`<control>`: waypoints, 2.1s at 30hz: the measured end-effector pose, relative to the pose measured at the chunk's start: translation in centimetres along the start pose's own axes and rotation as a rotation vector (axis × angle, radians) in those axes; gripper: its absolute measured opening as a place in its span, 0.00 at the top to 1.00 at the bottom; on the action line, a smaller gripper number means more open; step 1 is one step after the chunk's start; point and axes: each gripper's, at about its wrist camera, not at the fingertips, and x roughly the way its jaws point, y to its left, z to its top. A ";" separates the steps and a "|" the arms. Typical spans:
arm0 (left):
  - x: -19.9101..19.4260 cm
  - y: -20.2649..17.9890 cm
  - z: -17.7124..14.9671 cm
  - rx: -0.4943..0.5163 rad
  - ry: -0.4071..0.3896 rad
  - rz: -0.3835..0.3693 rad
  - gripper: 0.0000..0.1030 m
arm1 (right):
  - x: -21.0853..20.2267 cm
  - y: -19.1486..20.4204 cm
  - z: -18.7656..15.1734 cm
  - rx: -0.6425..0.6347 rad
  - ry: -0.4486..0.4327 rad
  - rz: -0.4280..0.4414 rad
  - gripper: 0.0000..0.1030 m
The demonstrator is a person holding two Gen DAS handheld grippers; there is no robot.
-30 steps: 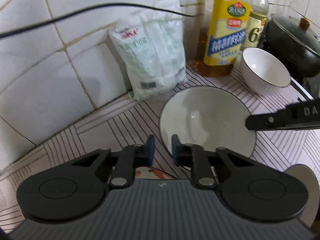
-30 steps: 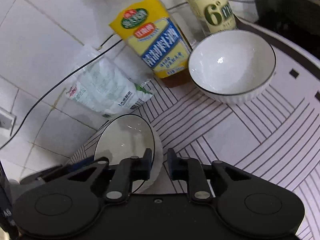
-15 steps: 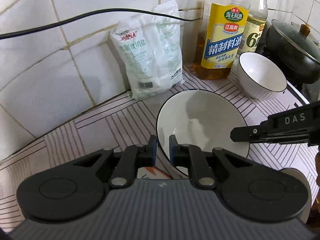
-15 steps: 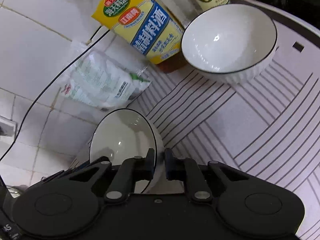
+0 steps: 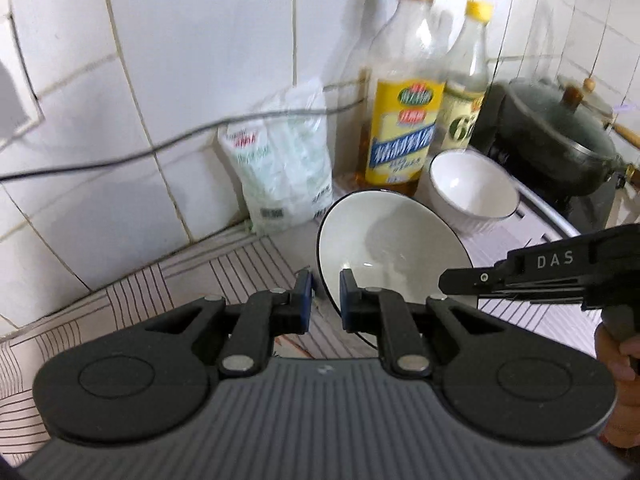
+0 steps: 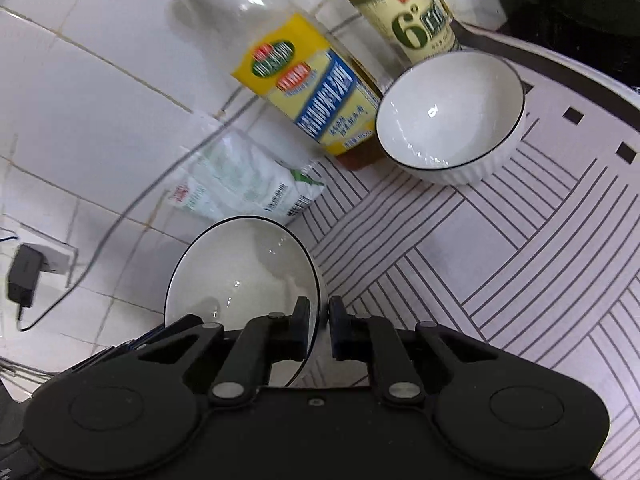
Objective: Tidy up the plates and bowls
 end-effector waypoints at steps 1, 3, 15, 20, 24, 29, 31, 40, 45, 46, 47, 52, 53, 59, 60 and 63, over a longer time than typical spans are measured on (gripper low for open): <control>-0.5 -0.2 0.0 0.009 -0.010 -0.002 0.88 | -0.7 0.0 0.0 0.000 -0.005 0.009 0.86; -1.3 -0.5 0.2 0.016 -0.016 -0.017 0.88 | -2.0 0.1 -0.1 -0.003 -0.015 0.017 0.86; -6.1 -4.2 -1.7 0.037 -0.046 -0.010 0.88 | -7.7 -0.7 -2.4 -0.005 -0.043 0.057 0.86; -6.9 -5.8 -3.1 0.043 -0.041 0.026 0.88 | -8.7 -1.8 -3.8 0.010 -0.041 0.083 0.86; -7.0 -6.8 -4.1 0.050 -0.028 0.006 0.88 | -9.5 -2.3 -4.6 -0.011 -0.054 0.050 0.86; -6.3 -7.4 -5.3 0.022 0.002 -0.008 0.88 | -9.8 -2.9 -6.2 -0.061 -0.097 0.005 0.86; -5.9 -7.9 -6.0 0.030 0.008 0.018 0.88 | -9.5 -3.4 -6.8 -0.071 -0.097 0.002 0.86; -4.3 -8.1 -7.7 -0.005 0.087 -0.002 0.89 | -9.0 -3.9 -8.4 -0.209 -0.127 -0.070 0.87; -3.0 -8.5 -7.9 0.029 0.162 0.008 0.89 | -8.7 -3.4 -9.0 -0.292 -0.161 -0.122 0.87; -2.8 -8.4 -7.9 0.023 0.175 0.003 0.89 | -8.6 -3.1 -9.2 -0.322 -0.165 -0.141 0.87; -2.5 -8.2 -8.0 0.017 0.192 0.001 0.89 | -8.3 -2.8 -9.3 -0.347 -0.165 -0.156 0.87; -1.7 -7.9 -8.0 0.026 0.228 0.000 0.89 | -7.6 -1.8 -9.5 -0.446 -0.153 -0.216 0.87; -1.5 -7.7 -7.9 0.025 0.230 -0.008 0.88 | -7.5 -1.6 -9.4 -0.465 -0.147 -0.225 0.87; -1.1 -6.1 -6.9 -0.053 0.280 -0.071 0.86 | -8.0 -1.1 -8.8 -0.512 -0.124 -0.222 0.82; -1.3 -6.1 -6.5 -0.057 0.280 -0.058 0.85 | -8.4 -1.0 -8.7 -0.507 -0.136 -0.204 0.74; -2.3 -6.4 -4.9 -0.024 0.261 -0.037 0.80 | -10.3 -1.0 -8.0 -0.503 -0.192 -0.158 0.54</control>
